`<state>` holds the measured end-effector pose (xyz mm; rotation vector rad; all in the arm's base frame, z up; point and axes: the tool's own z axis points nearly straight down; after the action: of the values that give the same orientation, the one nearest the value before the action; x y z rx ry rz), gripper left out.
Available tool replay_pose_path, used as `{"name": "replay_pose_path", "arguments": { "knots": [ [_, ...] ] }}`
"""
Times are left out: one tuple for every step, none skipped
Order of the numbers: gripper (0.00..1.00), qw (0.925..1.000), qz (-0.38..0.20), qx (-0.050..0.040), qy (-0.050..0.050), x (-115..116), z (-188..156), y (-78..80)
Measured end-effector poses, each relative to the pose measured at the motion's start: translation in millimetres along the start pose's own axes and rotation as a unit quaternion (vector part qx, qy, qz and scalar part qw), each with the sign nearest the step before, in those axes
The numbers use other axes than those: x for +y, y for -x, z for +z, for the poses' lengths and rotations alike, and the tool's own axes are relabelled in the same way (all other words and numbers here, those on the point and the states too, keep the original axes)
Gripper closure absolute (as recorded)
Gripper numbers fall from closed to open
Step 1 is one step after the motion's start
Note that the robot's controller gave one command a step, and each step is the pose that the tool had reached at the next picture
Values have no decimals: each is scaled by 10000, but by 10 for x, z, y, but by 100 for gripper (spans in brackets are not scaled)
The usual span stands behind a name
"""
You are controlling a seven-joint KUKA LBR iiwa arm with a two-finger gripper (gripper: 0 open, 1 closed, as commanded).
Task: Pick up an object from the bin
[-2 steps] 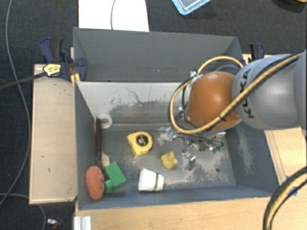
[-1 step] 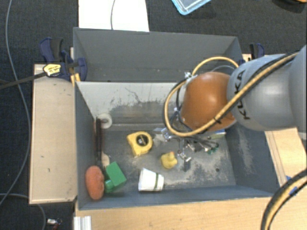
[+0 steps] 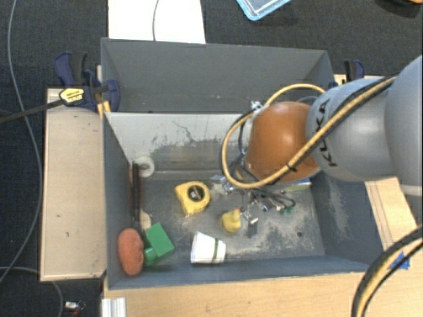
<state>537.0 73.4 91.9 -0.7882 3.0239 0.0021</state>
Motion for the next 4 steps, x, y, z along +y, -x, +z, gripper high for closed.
{"name": "replay_pose_path", "arguments": {
  "knots": [
    [0,9963,856,3,2,-90,62,-53],
    [100,9978,656,-13,-1,-167,57,-72],
    [100,9979,653,-13,-1,-166,56,-72],
    [100,9989,459,7,9,-142,-530,10]
  ]
}}
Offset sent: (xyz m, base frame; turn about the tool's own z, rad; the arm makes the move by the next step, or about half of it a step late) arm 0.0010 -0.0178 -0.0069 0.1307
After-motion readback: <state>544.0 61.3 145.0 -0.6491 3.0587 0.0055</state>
